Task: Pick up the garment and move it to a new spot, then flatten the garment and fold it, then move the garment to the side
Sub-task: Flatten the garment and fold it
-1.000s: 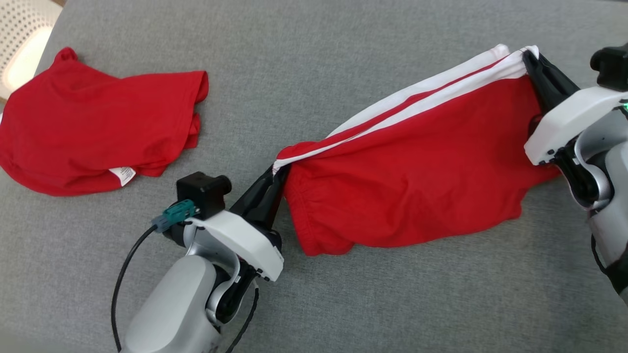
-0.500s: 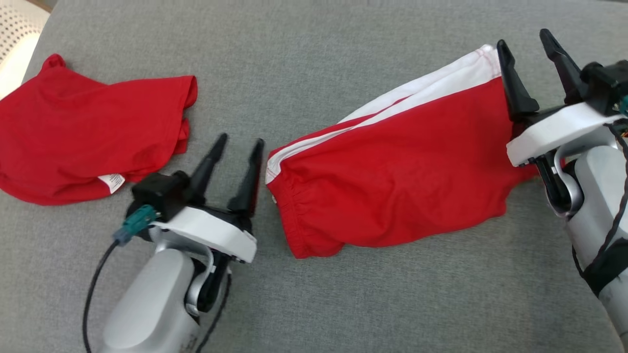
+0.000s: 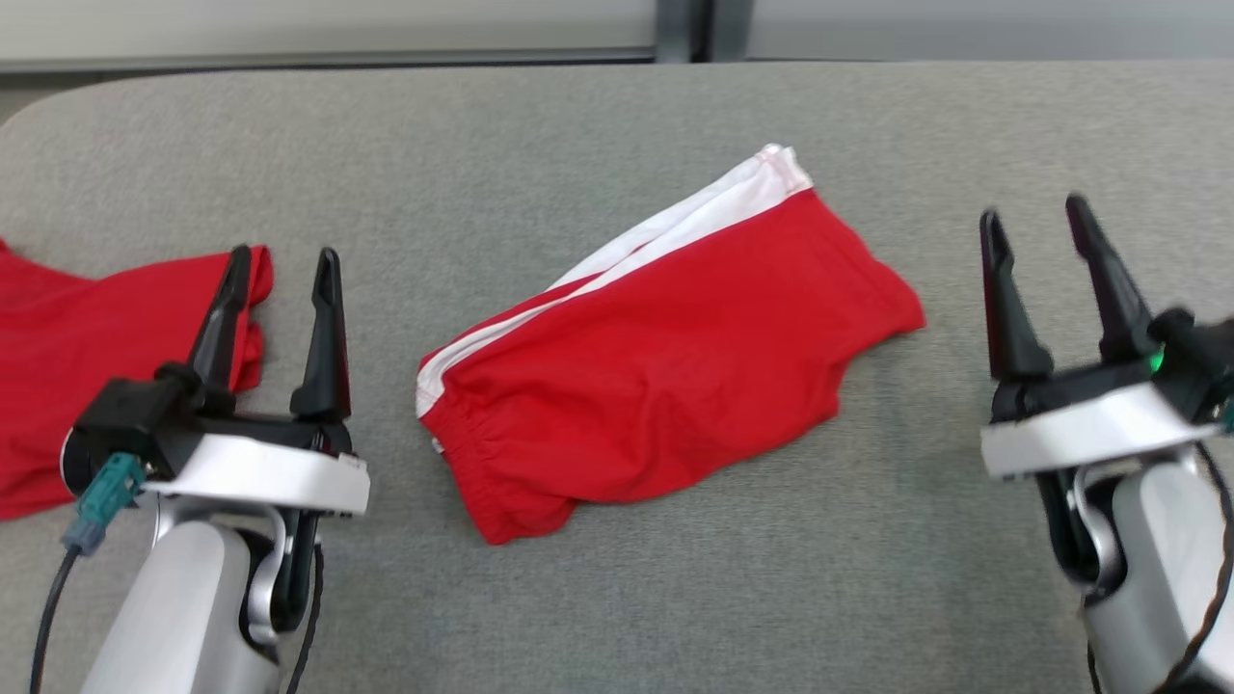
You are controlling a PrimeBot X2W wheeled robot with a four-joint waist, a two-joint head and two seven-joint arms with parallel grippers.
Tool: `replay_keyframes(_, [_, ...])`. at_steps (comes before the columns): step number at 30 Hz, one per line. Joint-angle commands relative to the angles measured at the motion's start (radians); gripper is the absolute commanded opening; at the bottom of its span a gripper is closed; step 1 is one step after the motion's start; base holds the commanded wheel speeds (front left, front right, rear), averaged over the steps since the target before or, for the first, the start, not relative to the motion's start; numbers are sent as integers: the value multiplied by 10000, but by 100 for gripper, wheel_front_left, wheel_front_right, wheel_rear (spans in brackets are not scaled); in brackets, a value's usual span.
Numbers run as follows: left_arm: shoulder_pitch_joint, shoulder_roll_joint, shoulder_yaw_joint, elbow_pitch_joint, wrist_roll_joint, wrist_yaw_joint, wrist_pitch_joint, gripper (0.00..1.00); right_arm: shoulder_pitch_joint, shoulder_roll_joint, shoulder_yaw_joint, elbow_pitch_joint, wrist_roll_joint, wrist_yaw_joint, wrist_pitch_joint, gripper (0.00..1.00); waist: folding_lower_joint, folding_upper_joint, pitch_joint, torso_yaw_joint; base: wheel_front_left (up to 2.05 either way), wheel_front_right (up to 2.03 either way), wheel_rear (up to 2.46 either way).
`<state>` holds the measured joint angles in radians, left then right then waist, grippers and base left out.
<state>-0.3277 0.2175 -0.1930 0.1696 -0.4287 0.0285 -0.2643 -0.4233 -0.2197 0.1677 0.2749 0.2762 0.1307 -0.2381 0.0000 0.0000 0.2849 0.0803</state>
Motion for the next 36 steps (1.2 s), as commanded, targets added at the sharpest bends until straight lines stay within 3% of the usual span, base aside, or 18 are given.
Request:
replay_keyframes(1, [260, 122, 45, 85, 112, -13, 5, 100, 352, 73, -47, -266, -162, 0, 128, 100, 0, 0, -382, -429, 0, 0, 0])
replay_keyframes(12, [1670, 325, 3, 311, 562, 26, 3, 100, 3146, 724, -672, -2442, -463, -1, 1154, 100, 0, 0, -990, -1100, 0, 0, 0])
replay_keyframes(36, [1446, 322, -40, 195, 564, 122, 2, 100, 3399, 630, -1150, -3330, -544, -1, 1798, 100, 0, 0, -696, -728, 0, 0, 0])
